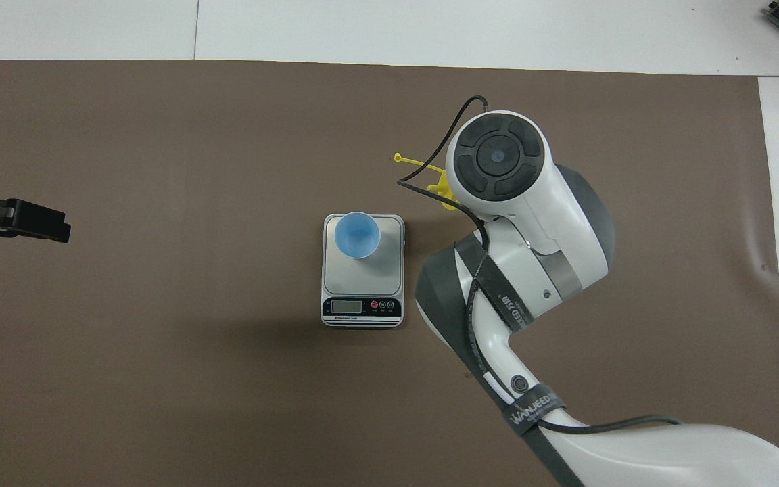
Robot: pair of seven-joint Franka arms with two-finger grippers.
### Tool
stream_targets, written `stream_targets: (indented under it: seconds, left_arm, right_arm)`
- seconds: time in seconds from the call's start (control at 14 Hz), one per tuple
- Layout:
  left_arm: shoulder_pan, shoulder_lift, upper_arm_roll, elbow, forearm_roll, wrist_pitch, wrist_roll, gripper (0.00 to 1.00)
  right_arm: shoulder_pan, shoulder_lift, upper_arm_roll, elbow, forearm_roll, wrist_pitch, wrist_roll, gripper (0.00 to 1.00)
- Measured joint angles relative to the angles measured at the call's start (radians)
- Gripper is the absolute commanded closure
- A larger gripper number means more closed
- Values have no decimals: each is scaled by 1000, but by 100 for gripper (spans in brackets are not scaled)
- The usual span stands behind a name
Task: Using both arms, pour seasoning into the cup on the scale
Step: 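Tilt the yellow bottle nozzle-down over the blue cup with the right gripper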
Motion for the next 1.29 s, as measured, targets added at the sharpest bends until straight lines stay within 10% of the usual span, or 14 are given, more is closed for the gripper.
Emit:
stream_targets:
  seconds: [0.72,1.29]
  left_arm:
    - [0,0,-1,0,0,0,0,0]
    - [0,0,-1,0,0,0,0,0]
  right_arm:
    - [164,155,2,128,-351,3,55,100]
    - [195,133,2,-82,-659,203,107,100]
